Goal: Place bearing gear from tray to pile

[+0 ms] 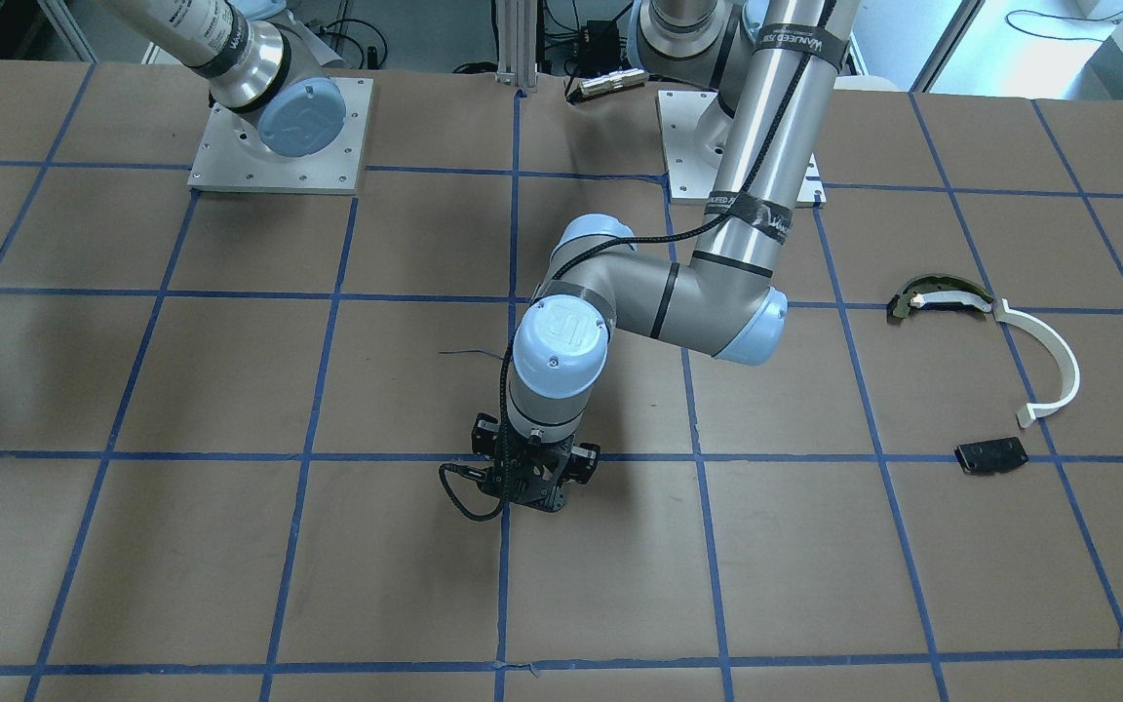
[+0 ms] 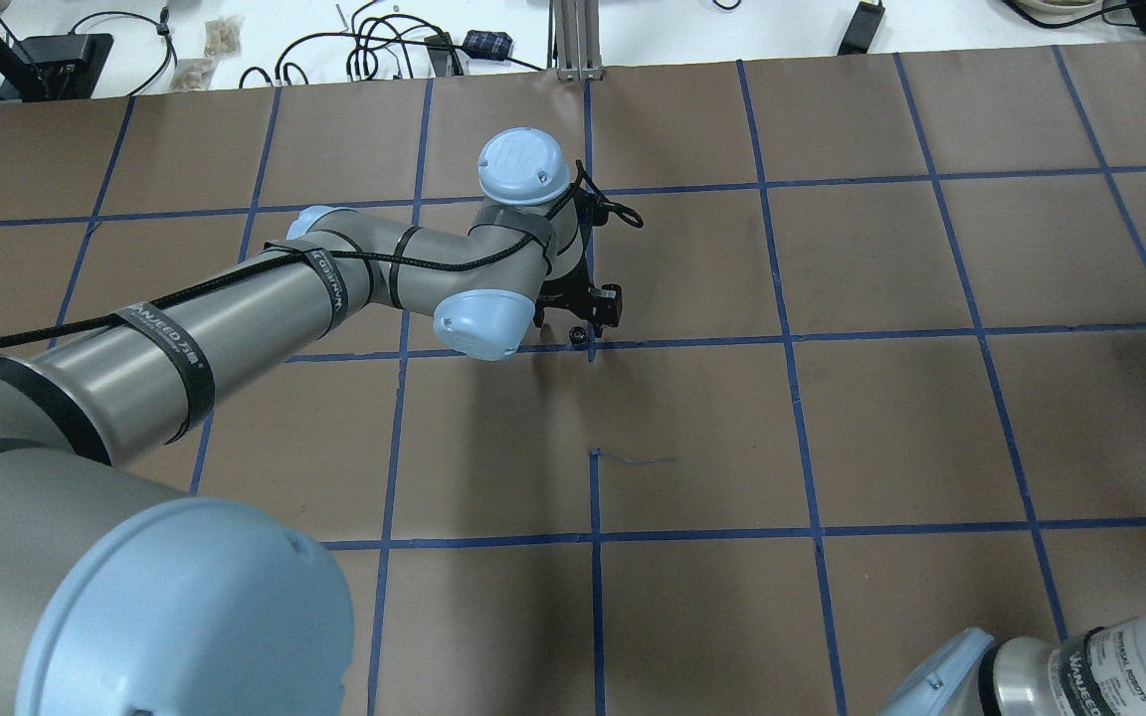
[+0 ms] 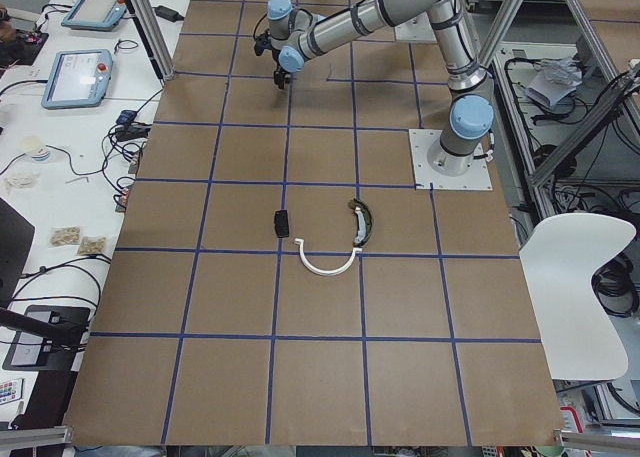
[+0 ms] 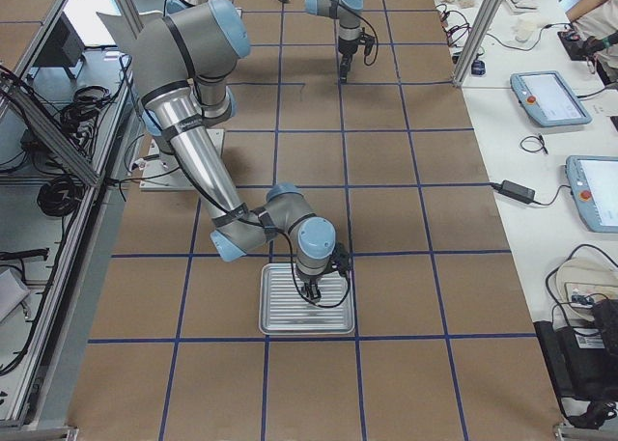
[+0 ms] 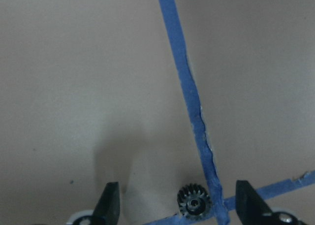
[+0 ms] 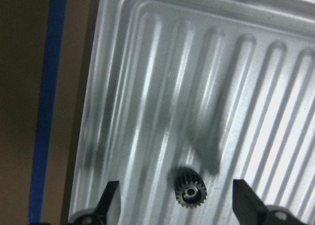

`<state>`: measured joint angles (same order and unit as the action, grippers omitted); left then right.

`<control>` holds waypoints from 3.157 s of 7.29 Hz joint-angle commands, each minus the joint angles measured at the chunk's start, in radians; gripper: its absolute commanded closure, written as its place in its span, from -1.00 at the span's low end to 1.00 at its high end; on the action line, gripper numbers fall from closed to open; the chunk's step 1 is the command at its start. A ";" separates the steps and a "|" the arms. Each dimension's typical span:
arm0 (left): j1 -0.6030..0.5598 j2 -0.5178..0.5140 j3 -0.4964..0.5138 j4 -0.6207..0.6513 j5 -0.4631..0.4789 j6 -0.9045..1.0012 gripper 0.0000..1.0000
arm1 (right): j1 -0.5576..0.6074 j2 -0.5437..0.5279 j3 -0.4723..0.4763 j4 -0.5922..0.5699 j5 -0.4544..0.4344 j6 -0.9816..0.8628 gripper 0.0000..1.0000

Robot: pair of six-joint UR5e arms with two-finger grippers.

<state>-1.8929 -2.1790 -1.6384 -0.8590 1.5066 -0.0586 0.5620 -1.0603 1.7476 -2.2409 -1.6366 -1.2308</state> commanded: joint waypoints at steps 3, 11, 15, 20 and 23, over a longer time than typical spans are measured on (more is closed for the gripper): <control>-0.014 -0.001 -0.001 -0.014 0.001 -0.001 0.83 | -0.004 0.000 0.006 -0.005 0.001 -0.004 -0.03; 0.372 0.189 0.069 -0.342 0.052 0.199 1.00 | 0.073 -0.255 -0.028 0.188 -0.069 0.043 0.79; 0.801 0.257 -0.035 -0.345 0.105 0.645 1.00 | 0.356 -0.423 -0.262 0.727 -0.091 0.433 0.79; 1.095 0.248 -0.159 -0.327 0.184 0.799 1.00 | 0.940 -0.400 -0.438 0.929 0.019 1.246 0.77; 1.103 0.222 -0.170 -0.324 0.182 0.798 1.00 | 1.201 -0.253 -0.413 0.861 0.158 1.415 0.79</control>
<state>-0.7937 -1.9450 -1.8050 -1.1840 1.6907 0.7393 1.6384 -1.3800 1.3212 -1.3340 -1.4994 0.1469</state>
